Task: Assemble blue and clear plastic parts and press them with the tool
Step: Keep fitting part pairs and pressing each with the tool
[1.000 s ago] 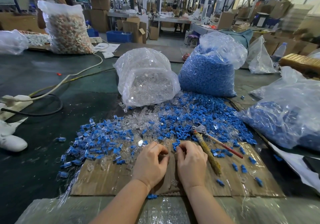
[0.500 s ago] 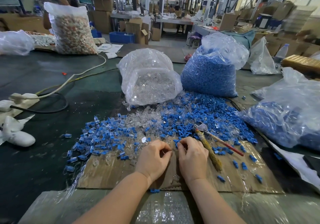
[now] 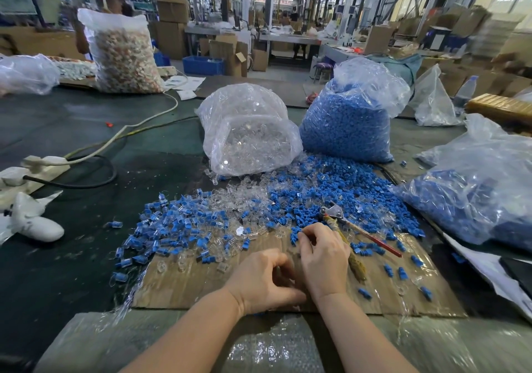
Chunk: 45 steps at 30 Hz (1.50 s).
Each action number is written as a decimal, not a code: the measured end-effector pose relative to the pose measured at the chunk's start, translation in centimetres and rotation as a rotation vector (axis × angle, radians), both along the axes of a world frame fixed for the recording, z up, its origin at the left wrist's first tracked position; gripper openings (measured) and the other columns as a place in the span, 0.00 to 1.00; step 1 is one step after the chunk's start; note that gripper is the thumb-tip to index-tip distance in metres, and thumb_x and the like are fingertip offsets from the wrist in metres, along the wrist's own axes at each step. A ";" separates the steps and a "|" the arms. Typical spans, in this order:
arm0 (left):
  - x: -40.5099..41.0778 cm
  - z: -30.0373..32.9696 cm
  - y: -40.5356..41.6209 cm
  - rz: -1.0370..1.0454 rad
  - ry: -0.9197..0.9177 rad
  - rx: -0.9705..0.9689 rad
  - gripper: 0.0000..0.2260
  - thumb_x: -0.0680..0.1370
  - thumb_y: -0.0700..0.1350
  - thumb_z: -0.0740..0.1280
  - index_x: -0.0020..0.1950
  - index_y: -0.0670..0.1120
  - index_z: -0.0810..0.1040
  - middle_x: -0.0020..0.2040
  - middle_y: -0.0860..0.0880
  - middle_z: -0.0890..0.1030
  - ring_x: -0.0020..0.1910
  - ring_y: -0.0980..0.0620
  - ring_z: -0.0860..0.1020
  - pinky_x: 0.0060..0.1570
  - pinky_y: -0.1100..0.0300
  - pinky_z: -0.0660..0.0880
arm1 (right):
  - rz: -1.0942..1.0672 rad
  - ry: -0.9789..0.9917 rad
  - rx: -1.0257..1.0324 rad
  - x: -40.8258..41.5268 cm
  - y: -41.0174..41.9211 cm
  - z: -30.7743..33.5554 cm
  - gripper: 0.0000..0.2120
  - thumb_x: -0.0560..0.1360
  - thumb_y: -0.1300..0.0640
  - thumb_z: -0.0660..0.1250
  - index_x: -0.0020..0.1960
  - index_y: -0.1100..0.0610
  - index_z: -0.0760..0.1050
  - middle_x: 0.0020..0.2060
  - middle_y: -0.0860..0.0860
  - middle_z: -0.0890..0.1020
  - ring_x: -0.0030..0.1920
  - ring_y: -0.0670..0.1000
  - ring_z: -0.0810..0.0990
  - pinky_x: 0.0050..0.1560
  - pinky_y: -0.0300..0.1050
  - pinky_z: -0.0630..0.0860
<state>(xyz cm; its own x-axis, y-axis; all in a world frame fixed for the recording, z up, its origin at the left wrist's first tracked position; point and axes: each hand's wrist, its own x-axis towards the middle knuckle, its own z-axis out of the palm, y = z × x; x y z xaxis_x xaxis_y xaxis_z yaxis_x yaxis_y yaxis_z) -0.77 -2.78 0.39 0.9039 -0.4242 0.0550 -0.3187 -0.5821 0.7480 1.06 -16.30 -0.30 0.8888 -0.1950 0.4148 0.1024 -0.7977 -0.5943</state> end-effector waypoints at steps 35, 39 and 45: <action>3.0 -2.5 -2.0 0.495 -0.182 -0.164 0.04 0.74 0.42 0.69 0.48 0.49 0.81 0.45 0.57 0.74 0.45 0.61 0.73 0.46 0.75 0.68 | 0.023 0.040 -0.073 0.4 0.2 -1.5 0.05 0.76 0.56 0.66 0.42 0.54 0.74 0.39 0.47 0.78 0.43 0.51 0.74 0.44 0.45 0.60; 3.0 -2.4 -1.9 0.521 -0.166 -0.191 0.06 0.74 0.41 0.69 0.50 0.49 0.81 0.45 0.58 0.75 0.45 0.62 0.73 0.44 0.76 0.68 | 0.017 0.004 -0.074 0.2 0.3 -1.7 0.05 0.74 0.58 0.69 0.39 0.55 0.74 0.37 0.48 0.78 0.41 0.53 0.74 0.43 0.45 0.61; 2.8 -2.2 -1.7 0.533 -0.135 -0.232 0.12 0.72 0.38 0.70 0.55 0.48 0.78 0.43 0.58 0.74 0.43 0.62 0.74 0.44 0.78 0.70 | 0.050 -0.001 -0.084 0.1 0.3 -1.8 0.06 0.74 0.58 0.68 0.39 0.55 0.74 0.37 0.48 0.78 0.41 0.52 0.74 0.44 0.46 0.63</action>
<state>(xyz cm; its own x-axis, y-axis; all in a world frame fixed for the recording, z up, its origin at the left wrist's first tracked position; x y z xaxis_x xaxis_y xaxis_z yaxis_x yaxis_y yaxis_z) 2.06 -4.46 -1.85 0.9674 0.1224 0.2216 -0.1291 -0.5145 0.8477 1.19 -16.05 -2.09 0.8959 -0.1152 0.4290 0.1439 -0.8384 -0.5257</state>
